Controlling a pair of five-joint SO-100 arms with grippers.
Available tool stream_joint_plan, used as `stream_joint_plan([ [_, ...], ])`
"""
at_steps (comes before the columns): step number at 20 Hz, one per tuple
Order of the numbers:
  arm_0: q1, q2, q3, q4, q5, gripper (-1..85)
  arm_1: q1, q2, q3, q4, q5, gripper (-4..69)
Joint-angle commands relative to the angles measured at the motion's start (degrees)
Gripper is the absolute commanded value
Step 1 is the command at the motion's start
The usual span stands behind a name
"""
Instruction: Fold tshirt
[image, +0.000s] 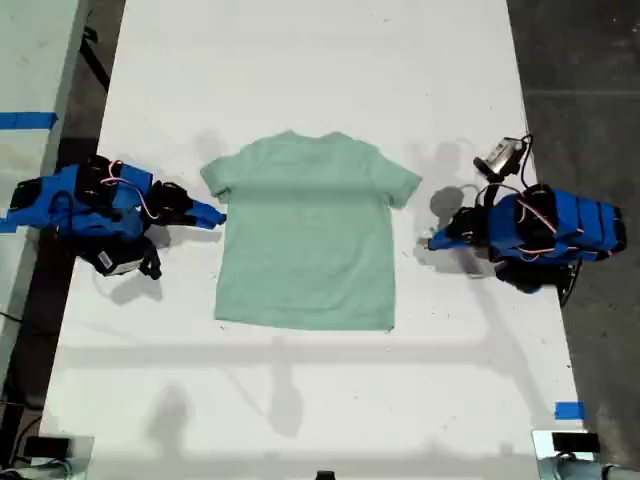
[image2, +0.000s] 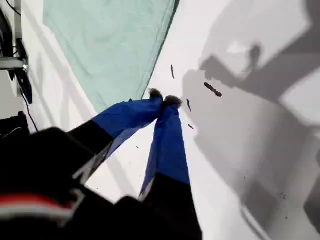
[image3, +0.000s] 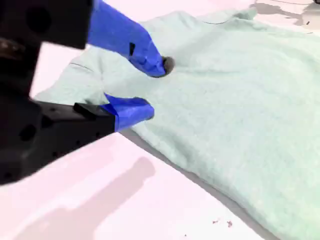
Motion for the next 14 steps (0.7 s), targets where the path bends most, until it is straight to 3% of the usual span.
stream_joint_plan([
  [1, 4.48, 5.71, 0.53, 0.00, -0.70, 11.4, -11.69, 0.88, -0.62, 0.88, 14.50, 4.7],
  [4, 8.35, 5.71, 0.44, -1.93, -0.79, 12.5, -11.43, 1.05, -1.49, 0.97, 17.75, 6.7],
  [5, 8.35, 5.71, 0.35, -2.29, -0.79, 6.2, -11.78, 1.05, -1.49, 0.44, 16.17, 1.3],
  [6, 8.17, 5.80, 0.35, -3.08, -0.79, 0.1, -11.87, 1.05, -0.70, 0.70, 4.39, -1.0],
  [10, 11.34, 5.89, 0.09, -9.14, 0.00, 2.1, -10.28, 1.05, -1.85, 0.79, 6.15, 1.2],
  [12, 8.79, 5.89, -2.37, -8.17, 0.53, 0.1, -10.11, 1.05, -4.31, 0.70, 2.72, -0.6],
  [14, 5.89, 5.45, -2.99, -11.78, 1.58, 0.1, -8.79, 0.62, -7.65, 1.67, 1.41, -0.6],
])
